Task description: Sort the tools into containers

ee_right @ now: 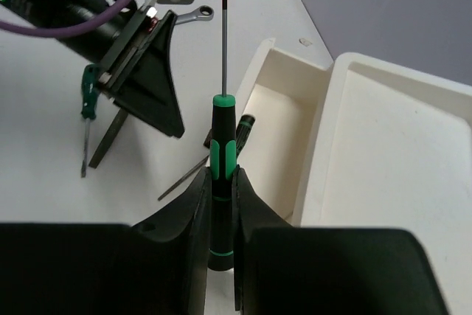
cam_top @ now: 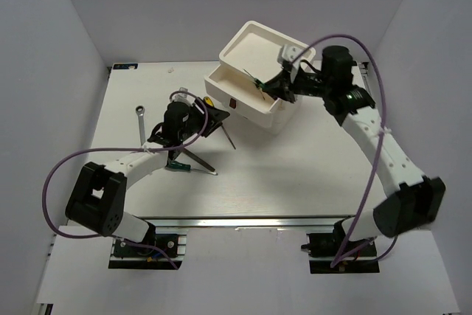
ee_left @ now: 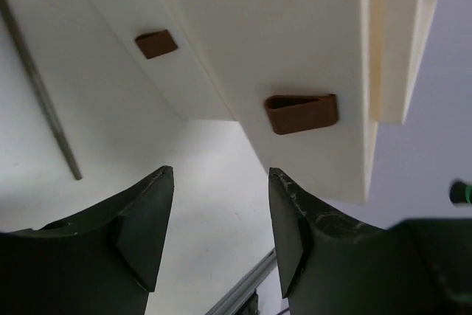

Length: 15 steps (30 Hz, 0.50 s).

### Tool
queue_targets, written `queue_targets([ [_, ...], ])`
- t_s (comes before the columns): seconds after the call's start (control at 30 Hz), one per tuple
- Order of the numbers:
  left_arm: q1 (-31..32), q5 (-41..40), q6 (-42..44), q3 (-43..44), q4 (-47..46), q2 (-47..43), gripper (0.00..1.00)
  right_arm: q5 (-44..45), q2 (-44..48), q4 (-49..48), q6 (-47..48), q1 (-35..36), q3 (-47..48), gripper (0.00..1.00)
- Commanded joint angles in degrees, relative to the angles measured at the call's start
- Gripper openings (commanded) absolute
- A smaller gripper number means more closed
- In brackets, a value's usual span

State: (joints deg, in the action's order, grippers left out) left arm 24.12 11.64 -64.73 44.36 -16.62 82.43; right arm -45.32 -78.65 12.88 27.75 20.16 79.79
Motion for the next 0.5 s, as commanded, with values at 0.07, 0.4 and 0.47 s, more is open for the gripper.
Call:
queue_targets([
  [0.07,-0.12,5.76,2.68,3.71,-7.28,1.05,0.64,7.52,-11.49,5.21,0.99,4.79,13.01,0.00],
  [0.4,-0.12,8.92,5.31,11.88,-6.14,8.78,0.63,18.60,-21.01,12.51,2.40,8.23,21.11,0.46],
  [0.47,-0.12,9.45,5.40,12.85,-6.23,9.93,0.63,18.95,-20.67,12.87,2.66,8.23,21.99,0.53],
])
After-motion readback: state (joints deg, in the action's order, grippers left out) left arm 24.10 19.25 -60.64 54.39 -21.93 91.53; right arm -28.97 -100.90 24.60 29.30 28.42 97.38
